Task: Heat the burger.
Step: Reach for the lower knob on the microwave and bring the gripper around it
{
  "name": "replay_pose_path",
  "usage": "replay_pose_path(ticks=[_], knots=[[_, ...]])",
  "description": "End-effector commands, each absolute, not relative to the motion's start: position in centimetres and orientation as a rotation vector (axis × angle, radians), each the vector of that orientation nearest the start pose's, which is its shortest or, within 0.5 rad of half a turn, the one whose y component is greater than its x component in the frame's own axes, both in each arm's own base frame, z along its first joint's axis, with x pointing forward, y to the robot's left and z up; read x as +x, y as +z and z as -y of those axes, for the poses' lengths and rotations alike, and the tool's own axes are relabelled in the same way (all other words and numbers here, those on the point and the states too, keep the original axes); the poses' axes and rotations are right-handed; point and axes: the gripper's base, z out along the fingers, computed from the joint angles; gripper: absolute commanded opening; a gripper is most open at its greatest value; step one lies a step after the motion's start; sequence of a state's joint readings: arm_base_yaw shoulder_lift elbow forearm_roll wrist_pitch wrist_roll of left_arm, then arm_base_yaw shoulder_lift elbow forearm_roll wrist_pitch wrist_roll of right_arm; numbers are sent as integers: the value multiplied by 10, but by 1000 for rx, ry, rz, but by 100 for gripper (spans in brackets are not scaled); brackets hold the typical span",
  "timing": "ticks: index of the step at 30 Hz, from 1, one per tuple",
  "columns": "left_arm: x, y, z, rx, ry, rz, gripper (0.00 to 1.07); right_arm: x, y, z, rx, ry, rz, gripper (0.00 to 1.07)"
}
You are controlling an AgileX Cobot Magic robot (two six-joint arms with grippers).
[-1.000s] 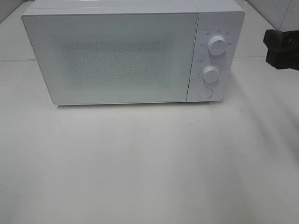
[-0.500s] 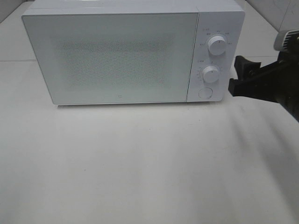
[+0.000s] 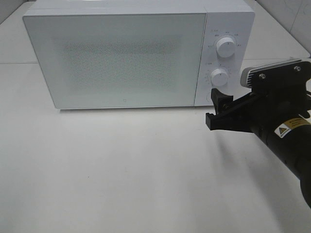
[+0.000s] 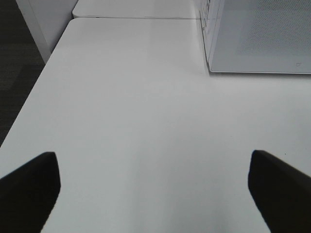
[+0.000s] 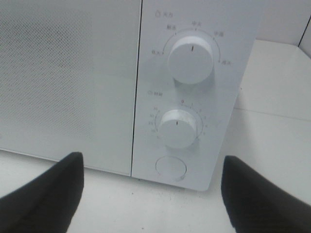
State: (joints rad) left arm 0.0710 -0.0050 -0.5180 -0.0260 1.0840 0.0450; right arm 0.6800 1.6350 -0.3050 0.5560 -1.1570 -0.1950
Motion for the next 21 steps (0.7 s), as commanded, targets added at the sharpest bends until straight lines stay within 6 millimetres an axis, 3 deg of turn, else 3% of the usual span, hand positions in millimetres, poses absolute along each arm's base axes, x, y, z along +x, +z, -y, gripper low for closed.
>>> replay_pose_path(ticks=[1, 13, 21], knots=[[-10, 281, 3, -29, 38, -2016, 98, 213, 153, -116, -137, 132, -1694, 74], [-10, 281, 3, -29, 38, -2016, 98, 217, 131, -117, -97, 125, -1678, 73], [-10, 281, 3, -29, 38, -2016, 98, 220, 134, -114, -65, 98, -1616, 73]])
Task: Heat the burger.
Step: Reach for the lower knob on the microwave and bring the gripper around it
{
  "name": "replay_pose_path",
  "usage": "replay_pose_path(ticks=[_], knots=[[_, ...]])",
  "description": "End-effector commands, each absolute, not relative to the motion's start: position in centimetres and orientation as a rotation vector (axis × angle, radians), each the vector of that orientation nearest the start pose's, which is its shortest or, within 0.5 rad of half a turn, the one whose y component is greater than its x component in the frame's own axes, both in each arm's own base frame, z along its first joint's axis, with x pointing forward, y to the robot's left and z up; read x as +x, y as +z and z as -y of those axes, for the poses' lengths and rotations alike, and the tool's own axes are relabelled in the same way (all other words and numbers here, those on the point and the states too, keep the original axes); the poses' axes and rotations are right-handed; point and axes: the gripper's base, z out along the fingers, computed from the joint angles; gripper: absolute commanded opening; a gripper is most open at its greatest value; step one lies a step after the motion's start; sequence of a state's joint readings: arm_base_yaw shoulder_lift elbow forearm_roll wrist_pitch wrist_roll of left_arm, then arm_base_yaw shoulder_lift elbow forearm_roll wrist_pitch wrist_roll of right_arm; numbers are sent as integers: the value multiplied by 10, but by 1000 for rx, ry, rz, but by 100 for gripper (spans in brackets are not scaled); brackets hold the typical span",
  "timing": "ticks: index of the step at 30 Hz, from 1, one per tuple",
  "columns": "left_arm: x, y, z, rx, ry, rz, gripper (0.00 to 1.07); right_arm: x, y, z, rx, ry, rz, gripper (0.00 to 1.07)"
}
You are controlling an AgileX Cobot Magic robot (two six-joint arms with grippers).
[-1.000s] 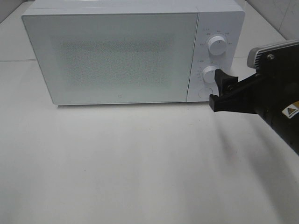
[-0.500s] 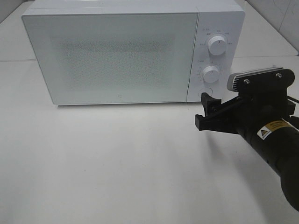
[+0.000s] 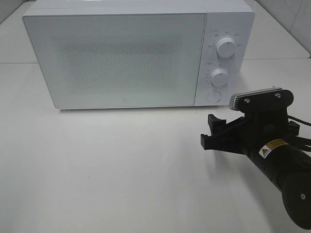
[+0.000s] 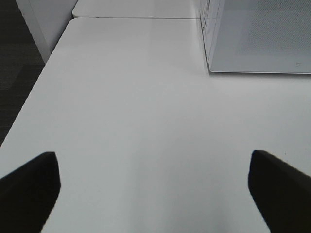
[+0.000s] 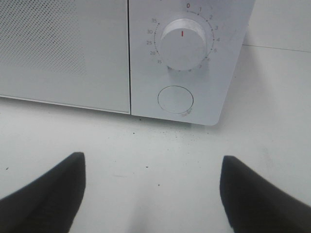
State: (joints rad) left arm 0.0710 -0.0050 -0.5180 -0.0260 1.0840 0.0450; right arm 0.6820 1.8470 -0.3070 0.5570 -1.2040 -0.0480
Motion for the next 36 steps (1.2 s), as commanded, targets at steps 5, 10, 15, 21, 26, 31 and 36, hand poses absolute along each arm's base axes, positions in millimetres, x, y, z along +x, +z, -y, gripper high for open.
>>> replay_pose_path(ticks=[5, 10, 15, 21, 26, 31, 36], knots=[[-10, 281, 3, -29, 38, -2016, 98, 228, 138, -113, -11, 77, -1592, 73], [-10, 281, 3, -29, 38, -2016, 98, 242, 142, -107, 26, 65, -1565, 73], [-10, 281, 3, -29, 38, -2016, 98, 253, 147, -106, 30, 79, -1536, 73], [-10, 281, 3, -29, 39, -2016, 98, 268, 146, -108, 36, 83, -1531, 73], [-10, 281, 3, -29, 40, -2016, 98, 278, 145, -114, 37, 85, -1519, 73], [-10, 281, 3, -29, 40, -2016, 98, 287, 144, -120, 31, 81, -1518, 73], [-10, 281, 3, -29, 40, -2016, 98, 299, 139, -127, 13, 65, -1514, 73]])
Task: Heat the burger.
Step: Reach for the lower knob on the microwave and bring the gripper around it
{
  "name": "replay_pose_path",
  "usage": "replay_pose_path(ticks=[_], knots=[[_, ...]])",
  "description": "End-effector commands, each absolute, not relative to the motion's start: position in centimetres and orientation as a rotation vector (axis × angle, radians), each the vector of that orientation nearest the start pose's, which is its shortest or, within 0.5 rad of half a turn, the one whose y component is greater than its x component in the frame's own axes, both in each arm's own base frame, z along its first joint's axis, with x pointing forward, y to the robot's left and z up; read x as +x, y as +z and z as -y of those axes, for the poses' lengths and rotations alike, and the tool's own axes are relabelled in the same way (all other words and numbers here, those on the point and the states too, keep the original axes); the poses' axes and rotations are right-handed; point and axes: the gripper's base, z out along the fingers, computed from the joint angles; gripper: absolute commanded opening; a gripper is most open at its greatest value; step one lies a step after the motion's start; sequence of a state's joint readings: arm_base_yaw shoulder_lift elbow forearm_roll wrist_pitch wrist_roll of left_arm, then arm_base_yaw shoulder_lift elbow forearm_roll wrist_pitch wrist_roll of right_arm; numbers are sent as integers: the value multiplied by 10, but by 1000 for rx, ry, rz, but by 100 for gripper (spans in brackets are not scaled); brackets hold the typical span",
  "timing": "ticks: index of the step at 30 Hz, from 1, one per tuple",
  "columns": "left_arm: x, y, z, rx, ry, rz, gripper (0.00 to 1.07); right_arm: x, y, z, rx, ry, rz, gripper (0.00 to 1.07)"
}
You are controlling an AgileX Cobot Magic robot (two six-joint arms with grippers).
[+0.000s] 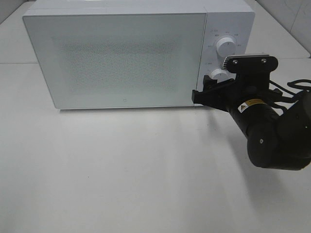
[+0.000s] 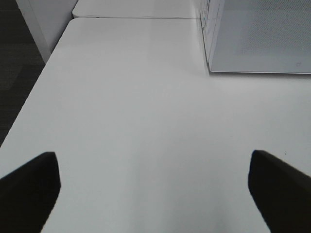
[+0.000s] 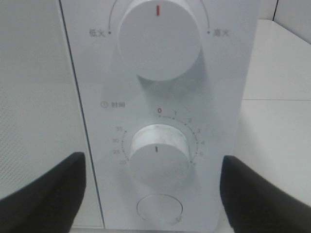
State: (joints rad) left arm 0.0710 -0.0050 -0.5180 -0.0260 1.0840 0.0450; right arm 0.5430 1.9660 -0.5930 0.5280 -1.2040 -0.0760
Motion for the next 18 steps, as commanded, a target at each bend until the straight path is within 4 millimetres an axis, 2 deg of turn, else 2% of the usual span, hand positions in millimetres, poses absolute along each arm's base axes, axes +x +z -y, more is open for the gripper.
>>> replay_pose_path(ticks=[1, 6, 10, 18], knots=[[-10, 281, 3, -29, 40, -2016, 98, 299, 139, -127, 13, 65, -1514, 73], [-10, 281, 3, -29, 40, -2016, 98, 314, 136, -124, 18, 62, -1519, 73], [-10, 281, 3, -29, 40, -2016, 98, 316, 138, -124, 21, 64, -1518, 73], [-10, 281, 3, -29, 40, -2016, 98, 322, 126, -128, 1, 66, -1543, 73]])
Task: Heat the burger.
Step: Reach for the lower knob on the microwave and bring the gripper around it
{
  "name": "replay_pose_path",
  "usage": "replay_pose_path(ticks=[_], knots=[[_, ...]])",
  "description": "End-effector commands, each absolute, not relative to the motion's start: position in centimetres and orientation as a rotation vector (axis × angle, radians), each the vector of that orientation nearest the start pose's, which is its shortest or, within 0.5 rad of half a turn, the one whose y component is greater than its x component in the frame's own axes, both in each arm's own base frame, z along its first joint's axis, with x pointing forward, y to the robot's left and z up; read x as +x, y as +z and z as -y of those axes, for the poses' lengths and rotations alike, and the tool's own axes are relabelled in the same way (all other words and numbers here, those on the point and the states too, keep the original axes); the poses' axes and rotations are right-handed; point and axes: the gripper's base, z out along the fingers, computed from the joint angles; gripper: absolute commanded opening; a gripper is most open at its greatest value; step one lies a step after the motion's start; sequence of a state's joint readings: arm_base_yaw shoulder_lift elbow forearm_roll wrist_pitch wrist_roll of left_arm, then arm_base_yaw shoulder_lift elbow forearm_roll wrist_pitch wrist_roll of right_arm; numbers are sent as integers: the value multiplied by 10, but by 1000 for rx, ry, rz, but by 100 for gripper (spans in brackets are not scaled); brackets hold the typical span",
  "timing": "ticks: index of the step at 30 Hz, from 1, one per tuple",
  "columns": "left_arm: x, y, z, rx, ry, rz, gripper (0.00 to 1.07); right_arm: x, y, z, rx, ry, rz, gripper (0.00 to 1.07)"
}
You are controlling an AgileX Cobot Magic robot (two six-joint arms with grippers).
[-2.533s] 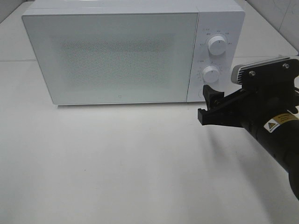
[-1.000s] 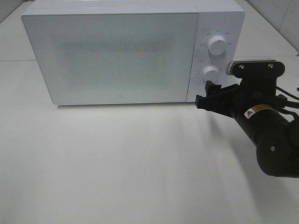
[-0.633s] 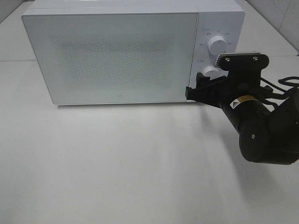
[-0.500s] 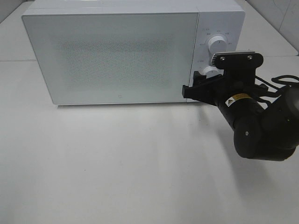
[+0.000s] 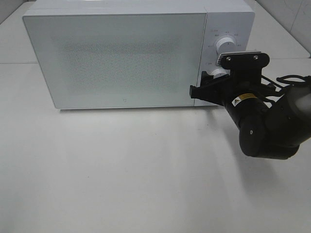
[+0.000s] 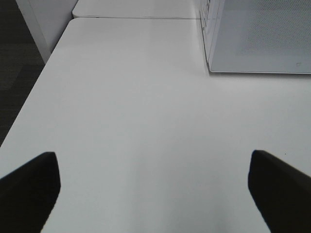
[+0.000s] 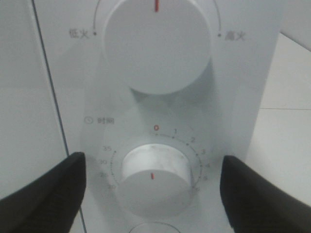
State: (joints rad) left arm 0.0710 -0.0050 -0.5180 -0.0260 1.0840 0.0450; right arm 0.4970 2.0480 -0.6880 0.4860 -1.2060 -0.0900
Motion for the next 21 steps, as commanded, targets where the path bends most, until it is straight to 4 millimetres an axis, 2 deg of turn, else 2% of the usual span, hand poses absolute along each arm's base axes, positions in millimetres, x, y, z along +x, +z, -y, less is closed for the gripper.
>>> replay_pose_path(ticks=[1, 9, 14, 15, 17, 18, 19, 20, 21], knots=[[-10, 281, 3, -29, 41, -2017, 98, 323, 127, -128, 2, 67, -1539, 73], [-10, 281, 3, -28, 42, -2017, 98, 325, 126, -124, 14, 55, -1539, 73], [-10, 281, 3, -28, 42, -2017, 98, 325, 122, -124, 13, 58, -1555, 67], [-10, 281, 3, -28, 42, -2017, 98, 325, 121, -125, 9, 62, -1558, 61], [-10, 281, 3, -28, 42, -2017, 98, 325, 122, -125, 10, 61, -1549, 57], [-10, 281, 3, -28, 42, -2017, 98, 325, 122, -125, 10, 61, -1545, 48], [-10, 281, 3, -28, 42, -2017, 98, 325, 122, -125, 10, 61, -1545, 48], [-10, 281, 3, -28, 42, -2017, 98, 325, 122, -125, 10, 61, -1545, 43], [-10, 281, 3, -28, 42, -2017, 98, 325, 122, -125, 10, 61, -1546, 31]])
